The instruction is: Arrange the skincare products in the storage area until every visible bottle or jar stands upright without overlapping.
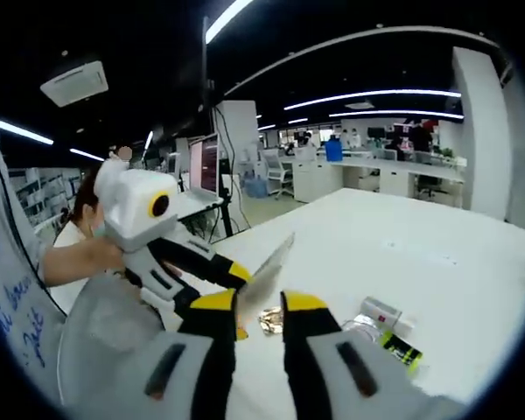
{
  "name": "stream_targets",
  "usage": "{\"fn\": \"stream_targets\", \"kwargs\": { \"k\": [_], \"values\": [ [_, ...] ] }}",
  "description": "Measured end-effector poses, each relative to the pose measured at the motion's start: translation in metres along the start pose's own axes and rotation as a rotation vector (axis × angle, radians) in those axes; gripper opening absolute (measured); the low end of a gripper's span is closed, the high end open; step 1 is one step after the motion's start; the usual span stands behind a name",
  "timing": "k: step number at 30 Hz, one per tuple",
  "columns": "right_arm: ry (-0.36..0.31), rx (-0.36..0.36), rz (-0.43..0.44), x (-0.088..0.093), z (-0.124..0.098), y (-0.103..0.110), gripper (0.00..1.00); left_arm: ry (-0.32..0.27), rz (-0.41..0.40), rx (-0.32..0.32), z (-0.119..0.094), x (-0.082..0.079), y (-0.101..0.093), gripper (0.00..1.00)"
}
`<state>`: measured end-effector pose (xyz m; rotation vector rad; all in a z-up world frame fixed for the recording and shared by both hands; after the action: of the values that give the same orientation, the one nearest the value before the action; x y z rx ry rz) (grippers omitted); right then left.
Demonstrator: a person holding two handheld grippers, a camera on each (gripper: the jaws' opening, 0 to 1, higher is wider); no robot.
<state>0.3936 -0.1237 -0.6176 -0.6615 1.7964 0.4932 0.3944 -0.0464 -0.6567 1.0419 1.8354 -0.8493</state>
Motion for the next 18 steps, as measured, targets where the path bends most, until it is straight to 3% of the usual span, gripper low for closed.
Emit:
{"fn": "stream_targets", "kwargs": {
  "k": [18],
  "values": [
    [-0.011, -0.018, 0.015, 0.003, 0.003, 0.006, 0.11, 0.036, -0.003, 0.009, 0.007, 0.011, 0.000, 0.28]
  ]
}}
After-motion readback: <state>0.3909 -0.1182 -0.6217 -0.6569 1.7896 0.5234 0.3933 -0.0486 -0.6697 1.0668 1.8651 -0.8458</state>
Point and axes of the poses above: the point that each gripper's makers call its tool centre point, and the gripper's own axes: z roughly forward along the fingers, y roughly to its left, x roughly out of its underside, the point moved 4 cm from there along -z, roughly backward along the fingers, and after that the axes turned 13 degrees about x, right-handed, at the moved point
